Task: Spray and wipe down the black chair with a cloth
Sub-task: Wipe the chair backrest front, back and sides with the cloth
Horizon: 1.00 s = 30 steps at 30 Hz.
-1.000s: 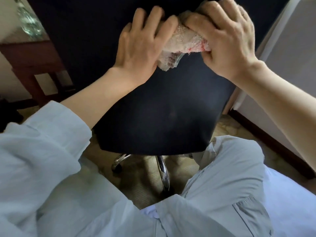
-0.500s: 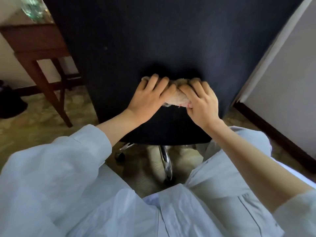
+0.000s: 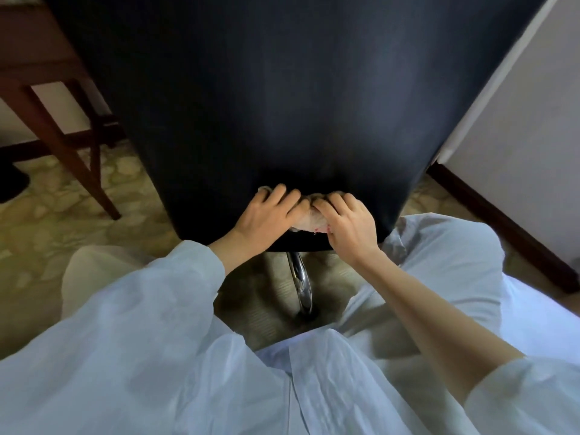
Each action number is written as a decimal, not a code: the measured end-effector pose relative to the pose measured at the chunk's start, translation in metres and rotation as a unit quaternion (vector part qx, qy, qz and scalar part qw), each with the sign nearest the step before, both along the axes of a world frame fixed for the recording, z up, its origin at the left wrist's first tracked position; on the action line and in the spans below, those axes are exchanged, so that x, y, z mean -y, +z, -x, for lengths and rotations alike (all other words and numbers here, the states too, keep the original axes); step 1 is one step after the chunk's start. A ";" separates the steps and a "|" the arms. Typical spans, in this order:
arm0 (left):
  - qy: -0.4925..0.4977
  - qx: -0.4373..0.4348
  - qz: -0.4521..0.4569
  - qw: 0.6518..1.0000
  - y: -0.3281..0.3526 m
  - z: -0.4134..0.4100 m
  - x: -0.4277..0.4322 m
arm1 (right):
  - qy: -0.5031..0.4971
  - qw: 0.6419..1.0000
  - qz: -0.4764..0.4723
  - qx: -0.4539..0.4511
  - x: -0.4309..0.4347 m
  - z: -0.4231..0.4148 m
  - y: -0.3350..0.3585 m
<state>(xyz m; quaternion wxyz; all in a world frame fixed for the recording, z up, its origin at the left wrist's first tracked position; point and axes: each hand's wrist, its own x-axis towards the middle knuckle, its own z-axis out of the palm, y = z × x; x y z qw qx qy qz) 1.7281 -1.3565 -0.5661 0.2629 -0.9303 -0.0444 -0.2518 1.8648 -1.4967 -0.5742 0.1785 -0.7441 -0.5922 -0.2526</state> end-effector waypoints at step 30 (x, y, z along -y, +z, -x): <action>-0.042 0.309 -0.182 0.932 0.298 -0.003 -0.018 | 0.046 0.934 -0.293 0.200 -0.020 -0.009 0.298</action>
